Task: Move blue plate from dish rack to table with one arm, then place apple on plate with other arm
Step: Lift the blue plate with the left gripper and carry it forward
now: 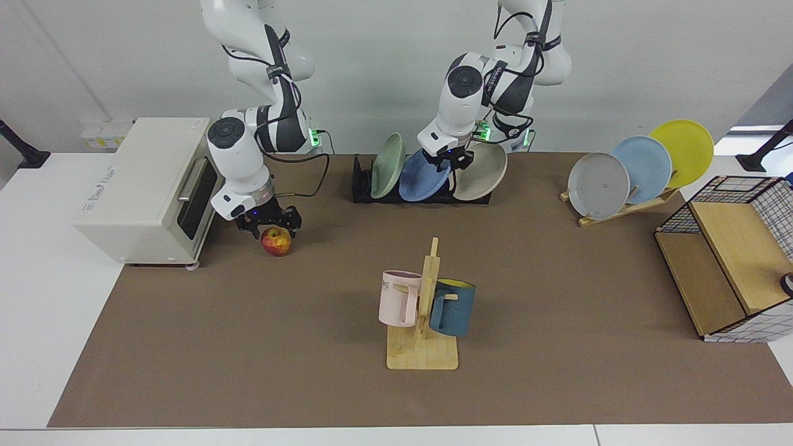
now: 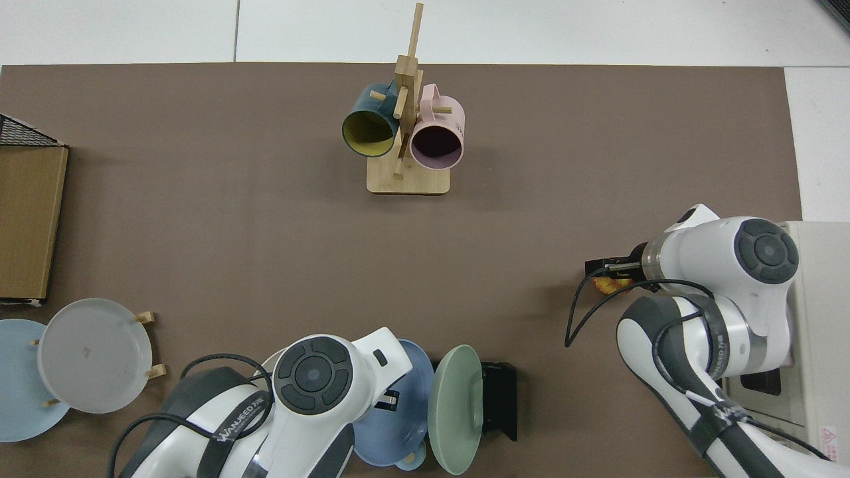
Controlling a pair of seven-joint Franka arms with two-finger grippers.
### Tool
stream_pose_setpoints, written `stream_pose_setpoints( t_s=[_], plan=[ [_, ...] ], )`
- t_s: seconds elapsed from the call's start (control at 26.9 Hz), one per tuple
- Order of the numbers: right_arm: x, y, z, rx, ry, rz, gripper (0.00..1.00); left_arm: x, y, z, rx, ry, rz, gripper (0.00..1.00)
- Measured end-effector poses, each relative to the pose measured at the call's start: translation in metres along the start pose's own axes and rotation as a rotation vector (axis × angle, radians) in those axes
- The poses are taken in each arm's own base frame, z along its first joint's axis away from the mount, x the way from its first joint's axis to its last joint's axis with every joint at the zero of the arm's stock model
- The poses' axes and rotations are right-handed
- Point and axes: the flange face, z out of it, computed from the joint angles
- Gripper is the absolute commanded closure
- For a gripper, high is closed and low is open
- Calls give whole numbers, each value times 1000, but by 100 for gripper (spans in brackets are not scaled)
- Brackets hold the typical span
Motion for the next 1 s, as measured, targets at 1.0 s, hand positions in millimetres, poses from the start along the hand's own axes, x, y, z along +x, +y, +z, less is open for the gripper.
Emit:
stream_pose_setpoints(
  t_s=[1.0],
  plan=[
    [-13, 6, 49, -2, -2, -2, 1, 68, -120, -123, -105, 263, -79, 100]
  ],
)
